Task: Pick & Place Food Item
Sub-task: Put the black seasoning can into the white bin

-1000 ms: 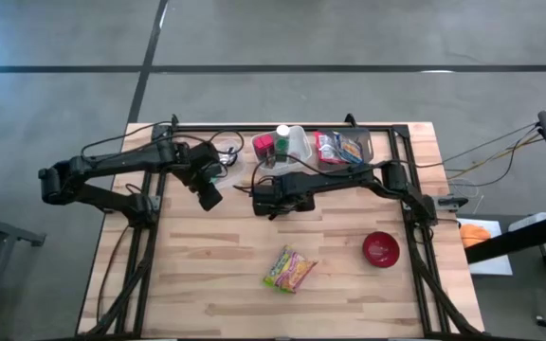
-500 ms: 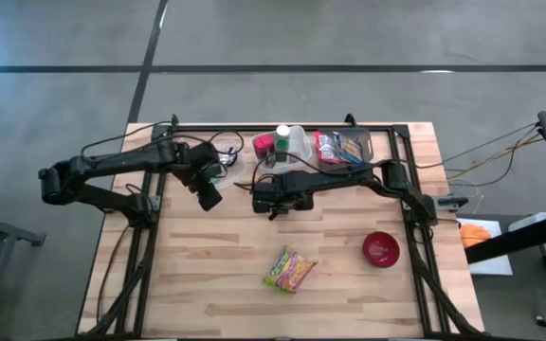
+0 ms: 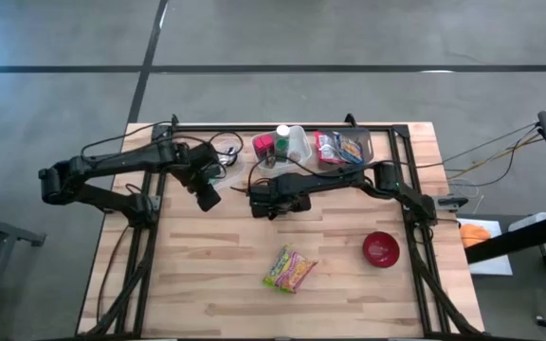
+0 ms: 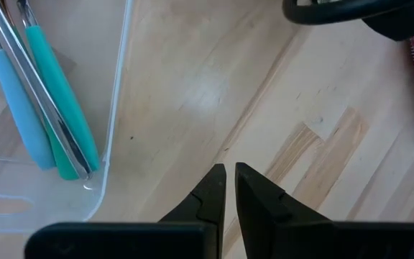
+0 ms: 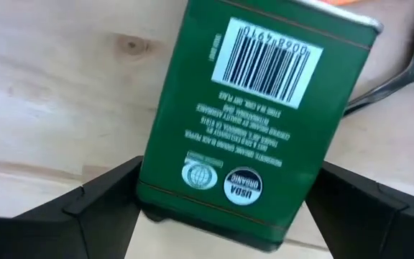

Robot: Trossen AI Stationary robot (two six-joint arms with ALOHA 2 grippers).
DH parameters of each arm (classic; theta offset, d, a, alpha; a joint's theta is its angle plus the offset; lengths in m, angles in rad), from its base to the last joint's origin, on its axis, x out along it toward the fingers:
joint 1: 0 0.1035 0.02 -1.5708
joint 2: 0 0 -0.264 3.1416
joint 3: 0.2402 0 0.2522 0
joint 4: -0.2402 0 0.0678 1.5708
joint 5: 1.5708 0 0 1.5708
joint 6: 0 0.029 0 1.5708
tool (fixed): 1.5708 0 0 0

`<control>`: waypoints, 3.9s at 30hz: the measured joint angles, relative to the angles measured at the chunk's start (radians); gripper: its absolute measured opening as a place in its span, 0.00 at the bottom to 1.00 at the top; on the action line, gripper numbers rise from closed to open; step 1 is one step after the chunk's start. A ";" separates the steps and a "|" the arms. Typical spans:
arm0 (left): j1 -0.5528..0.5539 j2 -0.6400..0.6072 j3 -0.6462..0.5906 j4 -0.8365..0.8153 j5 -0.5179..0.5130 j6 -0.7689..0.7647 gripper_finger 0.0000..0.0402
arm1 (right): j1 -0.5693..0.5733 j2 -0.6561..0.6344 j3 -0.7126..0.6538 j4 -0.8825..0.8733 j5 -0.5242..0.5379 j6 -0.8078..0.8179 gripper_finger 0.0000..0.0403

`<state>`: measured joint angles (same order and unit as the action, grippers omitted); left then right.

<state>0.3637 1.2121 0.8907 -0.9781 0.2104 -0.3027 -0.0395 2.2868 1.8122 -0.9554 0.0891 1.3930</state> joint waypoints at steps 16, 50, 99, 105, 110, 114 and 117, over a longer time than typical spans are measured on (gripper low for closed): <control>0.001 0.000 0.001 -0.019 0.000 0.000 0.09 | 0.000 0.002 0.000 -0.013 0.024 0.007 0.68; 0.019 0.009 0.001 0.547 0.367 -0.552 0.09 | 0.170 -0.386 0.016 -0.212 0.186 -0.948 0.68; -0.031 0.106 0.001 1.049 0.412 -0.989 0.80 | 0.187 -0.428 0.093 -0.258 0.248 -1.135 0.68; -0.051 0.113 0.001 1.067 0.357 -1.007 0.81 | 0.183 -0.428 0.093 -0.194 0.246 -1.149 0.68; -0.073 0.120 0.001 1.086 0.354 -1.007 0.81 | 0.176 -0.428 0.093 -0.172 0.246 -1.166 0.68; -0.084 0.121 0.001 1.131 0.342 -1.007 0.80 | 0.166 -0.428 0.093 -0.162 0.246 -1.173 0.68; -0.092 0.121 0.001 1.150 0.338 -1.007 0.76 | 0.161 -0.426 0.093 -0.158 0.249 -1.184 0.68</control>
<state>0.2716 1.3327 0.8917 0.1716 0.5488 -1.3102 0.1214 1.8603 1.9057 -1.1130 0.3376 0.2089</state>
